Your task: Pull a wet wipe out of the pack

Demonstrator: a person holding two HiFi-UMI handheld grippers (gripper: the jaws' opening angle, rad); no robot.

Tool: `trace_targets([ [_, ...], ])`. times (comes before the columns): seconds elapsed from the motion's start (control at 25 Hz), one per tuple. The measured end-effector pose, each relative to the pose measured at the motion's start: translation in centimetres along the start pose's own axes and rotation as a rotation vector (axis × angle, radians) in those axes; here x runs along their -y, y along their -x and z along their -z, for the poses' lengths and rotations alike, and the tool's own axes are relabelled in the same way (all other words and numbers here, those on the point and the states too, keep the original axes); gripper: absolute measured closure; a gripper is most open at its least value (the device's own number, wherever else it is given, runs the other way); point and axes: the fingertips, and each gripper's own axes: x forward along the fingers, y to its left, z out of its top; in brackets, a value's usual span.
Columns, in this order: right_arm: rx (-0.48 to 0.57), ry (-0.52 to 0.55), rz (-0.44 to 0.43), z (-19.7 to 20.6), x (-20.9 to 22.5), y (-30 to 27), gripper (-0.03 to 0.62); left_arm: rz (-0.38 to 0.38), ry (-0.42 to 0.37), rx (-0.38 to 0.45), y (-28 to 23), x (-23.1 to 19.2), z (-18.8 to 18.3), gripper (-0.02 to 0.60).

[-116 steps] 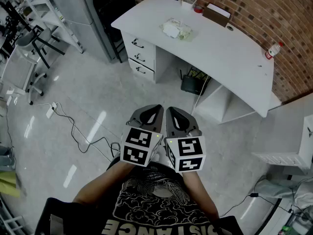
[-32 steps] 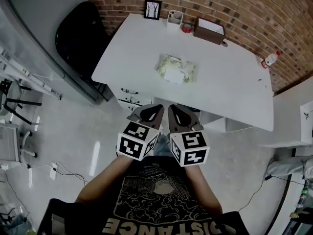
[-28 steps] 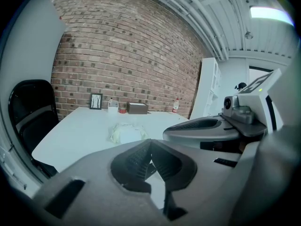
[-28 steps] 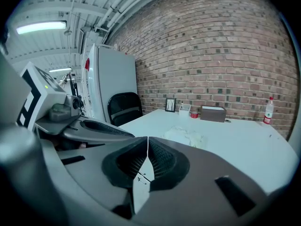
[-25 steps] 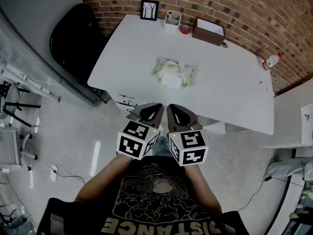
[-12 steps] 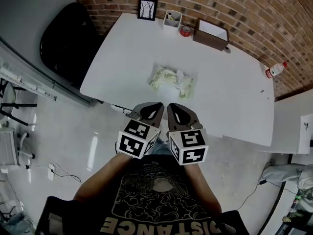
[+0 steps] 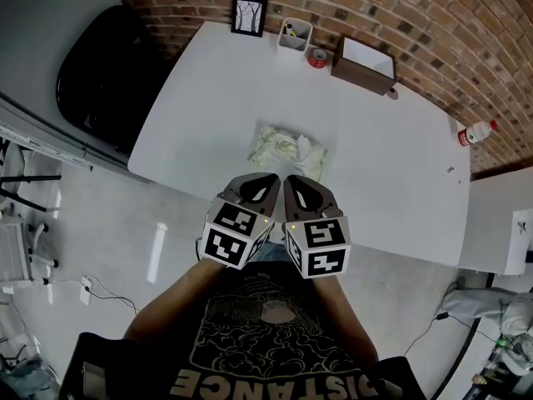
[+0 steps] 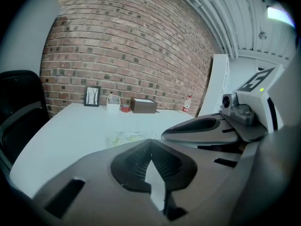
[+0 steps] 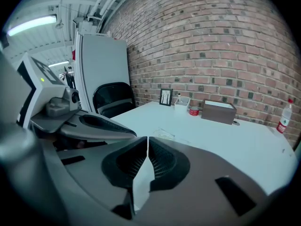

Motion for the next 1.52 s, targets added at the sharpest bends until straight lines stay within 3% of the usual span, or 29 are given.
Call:
trace_targets([
  [0.84,-0.129,0.009,-0.032,1.3,4.0,-6.4,0.569,-0.047,0.059,-0.058,-5.1,-3.8,0.0,0.569],
  [1.0,-0.162,0.006,-0.052,1.7,4.5,-7.2,0.508,-0.055,0.069,-0.071,-5.8,-4.2,0.0,0.570],
  [1.52,-0.207,-0.050,-0.104,2.6,5.5,-8.9,0.508,-0.090,0.098,-0.079,-7.5,-5.7,-0.2,0.569],
])
